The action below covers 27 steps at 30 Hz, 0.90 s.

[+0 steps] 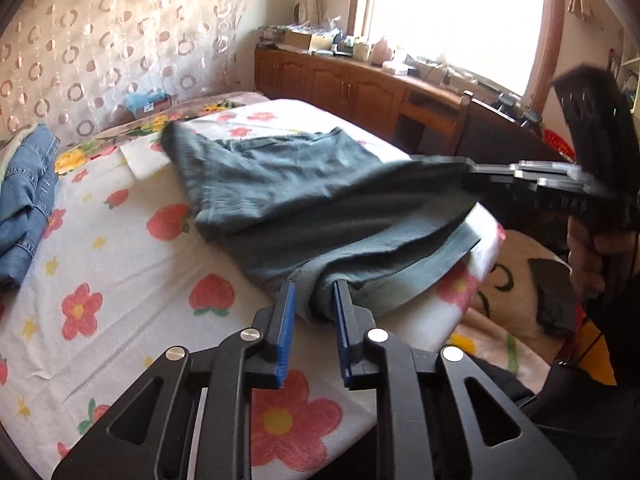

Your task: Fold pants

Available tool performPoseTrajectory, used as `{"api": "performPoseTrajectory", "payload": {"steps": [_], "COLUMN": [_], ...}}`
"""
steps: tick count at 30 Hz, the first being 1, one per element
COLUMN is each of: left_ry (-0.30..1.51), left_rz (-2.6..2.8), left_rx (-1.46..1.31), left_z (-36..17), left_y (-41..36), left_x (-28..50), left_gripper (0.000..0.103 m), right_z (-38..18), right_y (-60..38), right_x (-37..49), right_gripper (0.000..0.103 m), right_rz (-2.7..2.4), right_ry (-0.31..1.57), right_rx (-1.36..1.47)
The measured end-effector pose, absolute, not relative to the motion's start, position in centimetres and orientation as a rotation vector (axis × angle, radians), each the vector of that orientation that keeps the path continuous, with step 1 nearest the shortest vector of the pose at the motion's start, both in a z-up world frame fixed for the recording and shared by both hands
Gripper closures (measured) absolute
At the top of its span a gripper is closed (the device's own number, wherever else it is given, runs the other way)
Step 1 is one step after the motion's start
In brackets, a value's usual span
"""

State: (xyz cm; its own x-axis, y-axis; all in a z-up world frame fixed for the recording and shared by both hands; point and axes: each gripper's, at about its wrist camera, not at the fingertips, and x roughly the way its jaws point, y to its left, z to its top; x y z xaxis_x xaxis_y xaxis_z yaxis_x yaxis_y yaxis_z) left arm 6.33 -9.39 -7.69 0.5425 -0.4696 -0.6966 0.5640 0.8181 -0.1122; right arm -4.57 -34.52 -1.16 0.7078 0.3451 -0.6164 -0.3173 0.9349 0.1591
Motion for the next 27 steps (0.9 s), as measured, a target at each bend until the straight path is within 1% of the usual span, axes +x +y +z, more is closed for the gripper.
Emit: {"api": "performPoseTrajectory", "payload": {"steps": [6, 12, 14, 16, 18, 20, 21, 22, 23, 25, 27], "left_ry": [0.796, 0.762, 0.779, 0.794, 0.792, 0.786, 0.787, 0.785, 0.784, 0.781, 0.776], "left_rz": [-0.623, -0.596, -0.577, -0.552, -0.531, -0.512, -0.499, -0.495, -0.493, -0.484, -0.473], "left_rx": [0.097, 0.099, 0.083, 0.071, 0.073, 0.082, 0.086, 0.086, 0.084, 0.082, 0.08], "left_z": [-7.3, -5.9, -6.0, -6.2, -6.4, -6.5, -6.6, -6.6, -6.6, -6.5, -6.4], "left_y": [-9.3, -8.6, -8.4, -8.1, -7.9, -7.8, -7.7, -7.7, -7.6, -7.4, -7.2], "left_x": [6.7, 6.7, 7.4, 8.1, 8.5, 8.8, 8.9, 9.0, 9.1, 9.3, 9.5], "left_gripper": [0.082, 0.082, 0.075, 0.062, 0.053, 0.05, 0.046, 0.041, 0.039, 0.026, 0.026], "right_z": [-2.9, -3.6, -3.5, -3.3, -3.1, -2.9, -2.9, -2.6, -2.5, -2.0, -1.6], "right_y": [-34.9, -35.1, -35.1, -35.2, -35.5, -35.8, -36.0, -36.2, -36.5, -36.8, -36.8], "right_x": [-5.0, -3.9, -4.0, -4.0, -4.1, -4.3, -4.3, -4.4, -4.5, -4.6, -4.6], "right_gripper": [0.096, 0.096, 0.096, 0.088, 0.087, 0.083, 0.079, 0.077, 0.076, 0.076, 0.076], "right_rz": [0.349, 0.321, 0.316, 0.308, 0.299, 0.292, 0.285, 0.276, 0.273, 0.274, 0.275], "right_ry": [0.76, 0.8, 0.792, 0.781, 0.767, 0.755, 0.75, 0.74, 0.732, 0.713, 0.693], "right_rx": [0.051, 0.046, 0.045, 0.044, 0.047, 0.053, 0.05, 0.051, 0.057, 0.072, 0.079]}}
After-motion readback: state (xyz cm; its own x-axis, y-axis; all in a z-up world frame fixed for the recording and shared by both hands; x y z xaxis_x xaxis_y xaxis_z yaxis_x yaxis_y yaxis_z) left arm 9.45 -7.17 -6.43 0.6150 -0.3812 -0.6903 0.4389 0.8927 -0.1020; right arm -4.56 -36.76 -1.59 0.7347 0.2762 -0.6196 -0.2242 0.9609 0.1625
